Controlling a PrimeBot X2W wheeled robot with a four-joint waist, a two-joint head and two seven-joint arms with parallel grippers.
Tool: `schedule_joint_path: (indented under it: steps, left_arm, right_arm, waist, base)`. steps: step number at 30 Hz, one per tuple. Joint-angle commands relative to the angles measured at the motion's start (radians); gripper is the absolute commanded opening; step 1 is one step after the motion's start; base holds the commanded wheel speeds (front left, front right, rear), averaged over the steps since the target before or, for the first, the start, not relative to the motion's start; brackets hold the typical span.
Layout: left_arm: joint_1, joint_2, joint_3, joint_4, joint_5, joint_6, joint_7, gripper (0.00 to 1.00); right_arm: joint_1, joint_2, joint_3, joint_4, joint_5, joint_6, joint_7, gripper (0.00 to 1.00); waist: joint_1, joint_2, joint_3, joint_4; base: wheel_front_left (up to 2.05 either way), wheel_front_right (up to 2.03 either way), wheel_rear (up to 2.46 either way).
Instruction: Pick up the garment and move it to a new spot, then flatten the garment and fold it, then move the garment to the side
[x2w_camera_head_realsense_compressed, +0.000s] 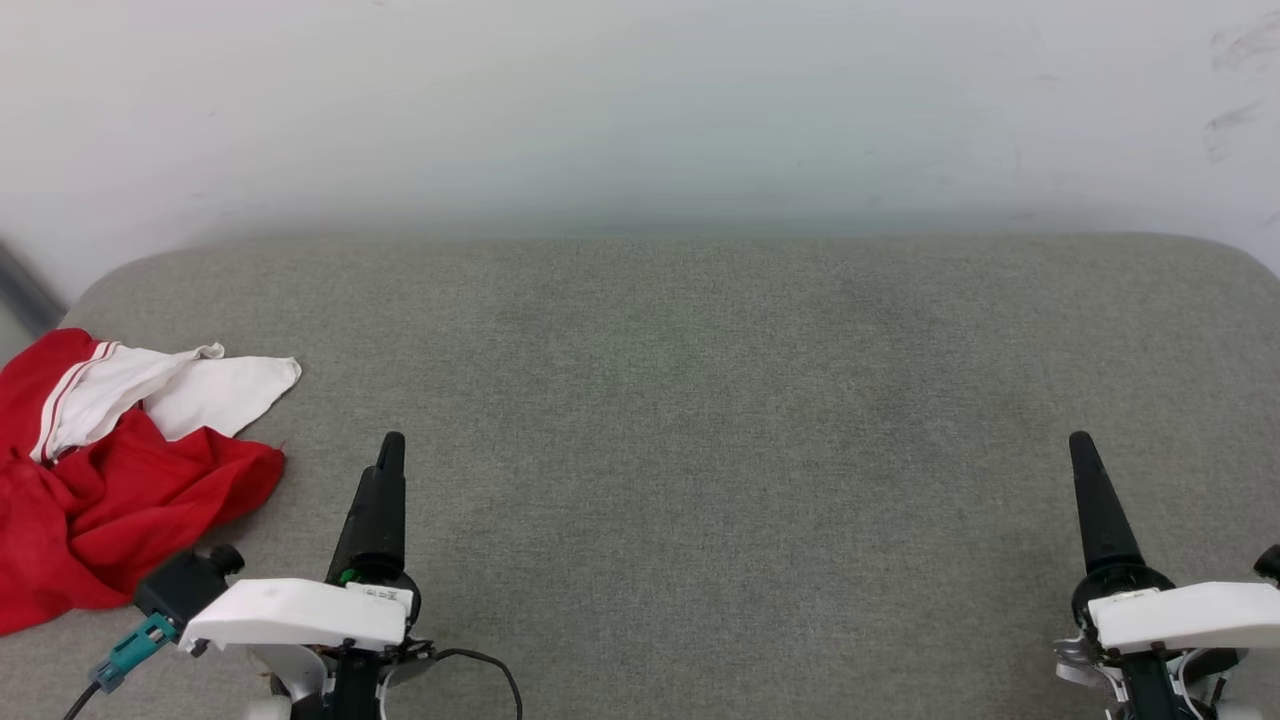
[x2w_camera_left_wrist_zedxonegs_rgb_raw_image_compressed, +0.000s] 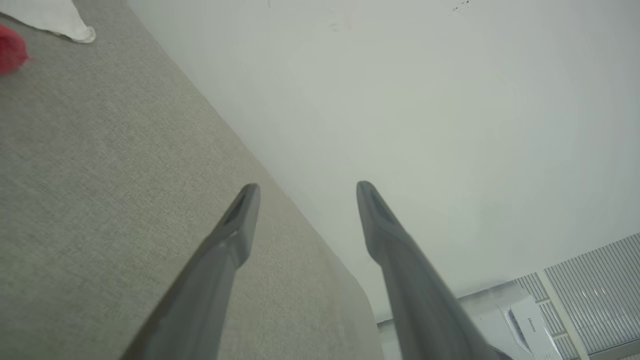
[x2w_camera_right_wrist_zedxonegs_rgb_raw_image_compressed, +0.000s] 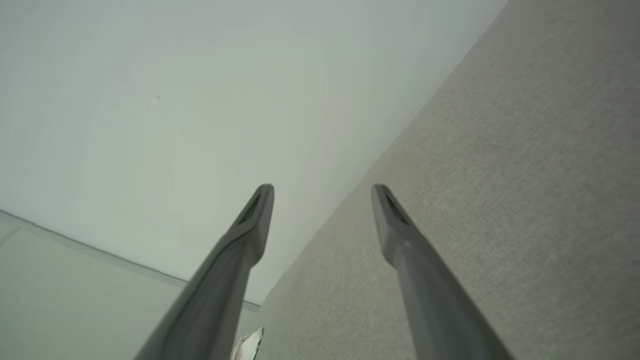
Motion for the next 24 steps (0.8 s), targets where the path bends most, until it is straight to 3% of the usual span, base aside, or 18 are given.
schedule_joint_path:
  steps: [1,11,24]
  left_arm:
    - [-0.023,0.002,-0.011,-0.023,0.07,0.006,-0.013,1.0]
    - [-0.023,0.003,-0.051,-0.029,0.319,0.024,-0.047,1.0]
    - [-0.021,0.025,-0.076,-0.032,0.555,0.067,-0.086,1.0]
  right_arm:
    - [-0.006,0.001,-0.004,-0.026,-0.083,0.0,-0.014,1.0]
    - [0.01,0.007,-0.002,-0.047,-0.371,0.0,-0.046,1.0]
    - [0.026,0.01,0.004,-0.072,-0.608,0.0,-0.053,1.0]
  waist:
    - [0.0,-0.0001,-0.001,0.0]
    - [0.0,-0.0001,-0.004,0.002]
    - [0.0,-0.0001,-0.007,0.003]
  base:
    - [0.0,0.0,0.0]
    - [0.0,0.0,0.0]
    - [0.0,0.0,0.0]
